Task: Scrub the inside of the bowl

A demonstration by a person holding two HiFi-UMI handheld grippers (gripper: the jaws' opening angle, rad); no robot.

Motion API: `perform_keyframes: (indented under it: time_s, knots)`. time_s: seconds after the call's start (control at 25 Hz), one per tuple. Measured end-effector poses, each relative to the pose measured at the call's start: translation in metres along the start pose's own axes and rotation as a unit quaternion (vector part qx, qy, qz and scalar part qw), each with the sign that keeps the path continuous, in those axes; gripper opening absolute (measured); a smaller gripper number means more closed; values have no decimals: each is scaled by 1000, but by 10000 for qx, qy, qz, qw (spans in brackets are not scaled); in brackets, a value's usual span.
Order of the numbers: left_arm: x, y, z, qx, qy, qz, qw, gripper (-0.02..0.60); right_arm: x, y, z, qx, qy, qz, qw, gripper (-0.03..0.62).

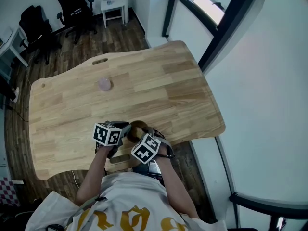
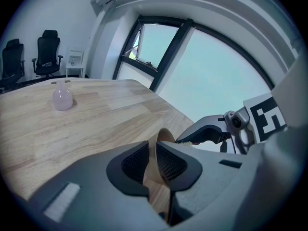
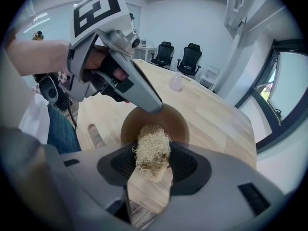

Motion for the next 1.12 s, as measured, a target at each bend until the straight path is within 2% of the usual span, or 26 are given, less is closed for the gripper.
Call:
perform_keyframes:
  time_s: [0.24,0.44,0.8,1.12]
  knots:
    - [2,5,-1,14,1,90,10000,41,-7,12,0,72,79,425,9990,184]
    - [2,9,-1,-32,13,142,9999,41,-11,15,-1,29,160,587,9981,184]
    - [-4,2,3,-159,13,92,9998,41,-8,6,-5,-101,162,423,9989,184]
    - [-6,5,10,-154,-32,46,9999,41,-3,-19,-8,-263,222,-141,9993,184]
Point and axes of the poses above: the fingertips, and each gripper's own axes: x forward along the fingers, y to its right, z out of its underside, the point moved 5 cm from there along -x, backward along the fingers, and after that the axes turned 11 degrees about -z, right-handed, at the moved point
